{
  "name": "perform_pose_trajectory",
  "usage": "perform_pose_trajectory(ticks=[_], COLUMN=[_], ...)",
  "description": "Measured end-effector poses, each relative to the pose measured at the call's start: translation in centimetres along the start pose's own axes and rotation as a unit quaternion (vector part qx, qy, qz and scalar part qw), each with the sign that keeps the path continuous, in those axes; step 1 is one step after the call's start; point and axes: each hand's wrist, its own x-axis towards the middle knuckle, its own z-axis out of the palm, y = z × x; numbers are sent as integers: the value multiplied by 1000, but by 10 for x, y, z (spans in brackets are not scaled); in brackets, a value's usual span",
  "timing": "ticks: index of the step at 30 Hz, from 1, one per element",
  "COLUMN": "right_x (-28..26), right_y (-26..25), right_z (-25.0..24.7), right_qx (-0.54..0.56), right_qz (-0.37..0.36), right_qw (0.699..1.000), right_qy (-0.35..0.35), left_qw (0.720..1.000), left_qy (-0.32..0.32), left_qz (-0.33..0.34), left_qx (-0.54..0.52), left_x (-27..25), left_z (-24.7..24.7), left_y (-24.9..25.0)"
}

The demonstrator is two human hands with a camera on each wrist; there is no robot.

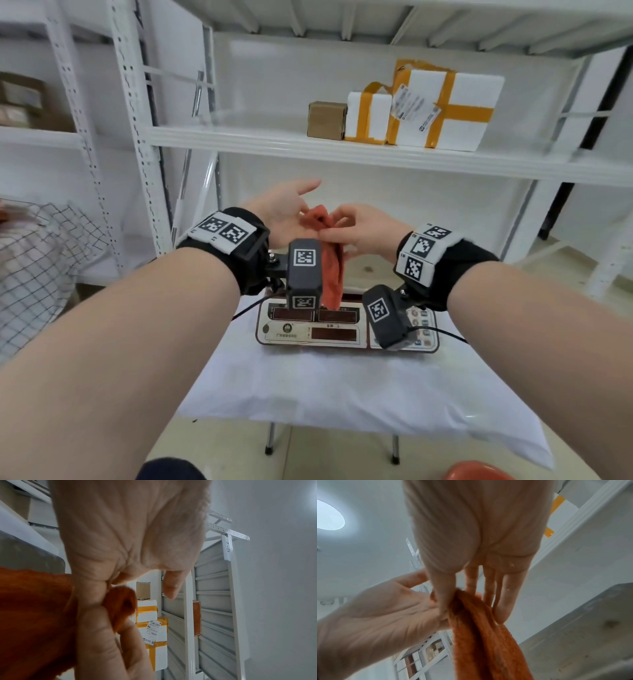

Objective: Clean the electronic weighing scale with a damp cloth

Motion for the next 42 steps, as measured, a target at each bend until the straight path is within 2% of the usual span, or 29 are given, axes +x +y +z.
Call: perform_pose_trajectory(ticks=[5,6,9,11,13,15,20,22,25,31,36,42], right_x=[-12,-14,-18,-20,-22,-23,-17,-14,-11,-5,6,35], right_y=[-3,-3,-2,1,3,5,10,11,14,20,24,31], right_z=[-20,-24,-36,-44,-52,-58,-66,-68,-70,-77,-78,-82], right_qx=[127,148,212,224,232,235,199,186,152,58,28,14], right_qz=[30,37,60,59,54,47,34,26,16,42,100,119], right_qw=[990,986,972,971,970,971,979,982,988,994,992,990], right_qy=[58,66,79,64,39,21,32,20,22,83,73,75], left_qw=[996,993,974,962,959,956,971,968,963,971,977,972], left_qy=[-29,-17,82,119,101,56,28,16,43,132,120,124], left_qz=[51,58,79,74,54,35,7,-14,-25,41,50,111], left_qx=[73,101,196,236,259,285,236,250,266,195,166,168], left_x=[-13,-14,-6,2,6,9,17,19,23,35,39,65], left_z=[11,14,18,14,14,14,13,12,11,4,3,-5], left_y=[2,2,-3,-6,-10,-13,-16,-16,-21,-21,-10,6])
